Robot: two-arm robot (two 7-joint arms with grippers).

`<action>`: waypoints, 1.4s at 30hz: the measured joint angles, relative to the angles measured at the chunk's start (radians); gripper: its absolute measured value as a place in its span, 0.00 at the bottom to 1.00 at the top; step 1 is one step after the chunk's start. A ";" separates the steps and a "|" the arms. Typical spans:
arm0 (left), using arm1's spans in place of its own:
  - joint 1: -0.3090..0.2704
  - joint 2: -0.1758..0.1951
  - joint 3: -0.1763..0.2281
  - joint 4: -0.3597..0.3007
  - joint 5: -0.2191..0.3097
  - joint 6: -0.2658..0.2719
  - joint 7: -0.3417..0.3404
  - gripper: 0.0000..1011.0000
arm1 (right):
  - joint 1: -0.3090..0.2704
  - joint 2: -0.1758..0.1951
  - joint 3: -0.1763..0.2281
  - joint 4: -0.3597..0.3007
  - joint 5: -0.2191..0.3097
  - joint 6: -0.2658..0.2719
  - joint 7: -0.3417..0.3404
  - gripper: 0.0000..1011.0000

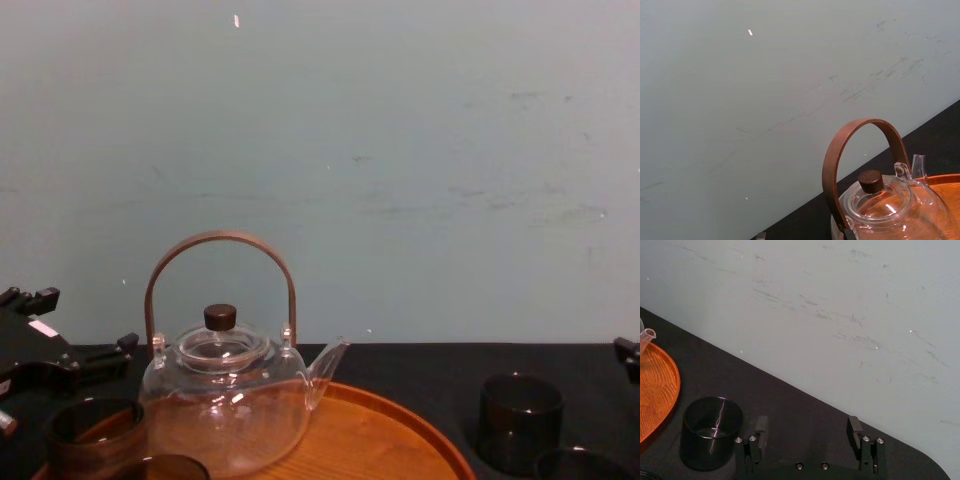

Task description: Pick up the glass from the table and place it on the tray.

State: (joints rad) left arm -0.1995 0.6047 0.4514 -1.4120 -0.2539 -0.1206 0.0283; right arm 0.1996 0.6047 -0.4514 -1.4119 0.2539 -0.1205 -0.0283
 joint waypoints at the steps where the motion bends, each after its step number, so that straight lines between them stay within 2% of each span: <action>1: 0.000 0.000 0.000 0.000 0.000 0.000 0.000 0.99 | 0.000 0.000 0.000 0.000 0.000 0.000 0.000 0.99; 42: 0.000 0.000 0.000 0.000 0.000 0.000 0.000 0.99 | 0.000 0.000 0.000 0.000 0.000 0.000 0.000 0.99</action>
State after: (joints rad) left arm -0.1995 0.6047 0.4514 -1.4120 -0.2539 -0.1205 0.0283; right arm 0.1996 0.6047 -0.4514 -1.4120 0.2539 -0.1205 -0.0283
